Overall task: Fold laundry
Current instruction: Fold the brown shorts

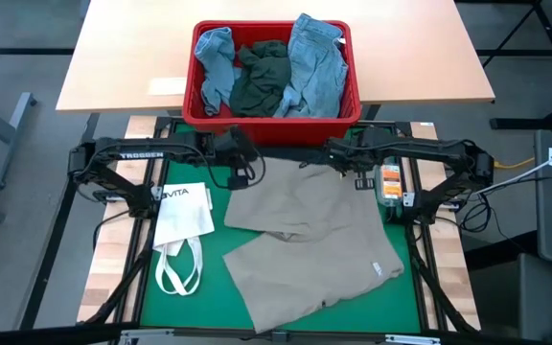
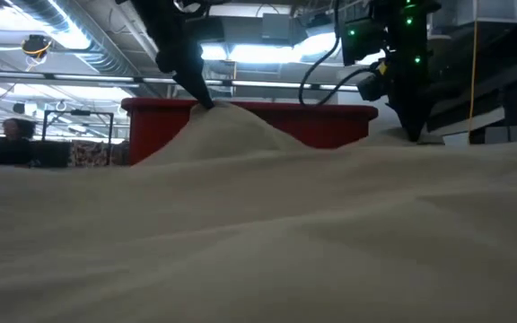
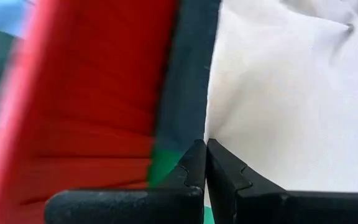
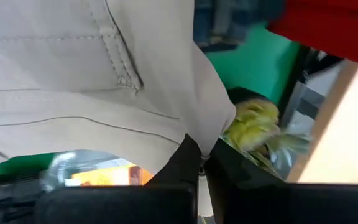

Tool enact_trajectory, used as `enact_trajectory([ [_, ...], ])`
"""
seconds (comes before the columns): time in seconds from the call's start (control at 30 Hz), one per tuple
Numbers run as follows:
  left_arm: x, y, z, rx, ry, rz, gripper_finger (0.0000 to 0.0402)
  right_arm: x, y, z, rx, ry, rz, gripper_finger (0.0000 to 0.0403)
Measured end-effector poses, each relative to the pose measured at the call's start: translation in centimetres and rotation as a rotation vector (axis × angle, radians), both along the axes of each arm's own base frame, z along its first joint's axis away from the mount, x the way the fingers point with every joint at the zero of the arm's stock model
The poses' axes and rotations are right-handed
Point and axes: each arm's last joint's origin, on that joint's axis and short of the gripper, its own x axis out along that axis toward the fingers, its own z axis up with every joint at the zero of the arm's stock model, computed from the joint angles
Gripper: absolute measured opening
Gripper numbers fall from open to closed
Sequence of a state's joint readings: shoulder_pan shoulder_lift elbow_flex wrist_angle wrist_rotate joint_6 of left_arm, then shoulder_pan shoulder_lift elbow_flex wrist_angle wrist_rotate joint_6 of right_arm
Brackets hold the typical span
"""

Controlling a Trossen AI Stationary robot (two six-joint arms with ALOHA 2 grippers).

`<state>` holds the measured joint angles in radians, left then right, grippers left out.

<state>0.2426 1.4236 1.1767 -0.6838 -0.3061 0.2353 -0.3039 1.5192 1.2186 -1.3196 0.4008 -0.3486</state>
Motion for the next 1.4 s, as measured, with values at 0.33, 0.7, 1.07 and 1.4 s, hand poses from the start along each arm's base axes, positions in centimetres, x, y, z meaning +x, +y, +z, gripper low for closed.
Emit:
enact_trajectory([
  [0.33,-1.2,1.2,1.0,0.058,-0.015,0.095,0.0000,0.0,-1.7,2.3,-0.113,-0.016,0.027,0.0014],
  [0.7,-1.2,-0.6,1.4,0.035,-0.044,0.063,0.0000,0.0,-1.7,3.2,-0.123,0.022,0.111,0.0014],
  [1.07,-2.2,-5.0,3.6,-0.079,-0.179,-0.092,0.0000,-1.2,-0.6,4.8,-0.086,-0.006,0.229,0.0014],
  [1.4,-1.4,-11.3,3.2,-0.321,-0.232,-0.258,0.0000,-2.0,5.8,6.6,-0.043,-0.088,0.464,0.0014],
])
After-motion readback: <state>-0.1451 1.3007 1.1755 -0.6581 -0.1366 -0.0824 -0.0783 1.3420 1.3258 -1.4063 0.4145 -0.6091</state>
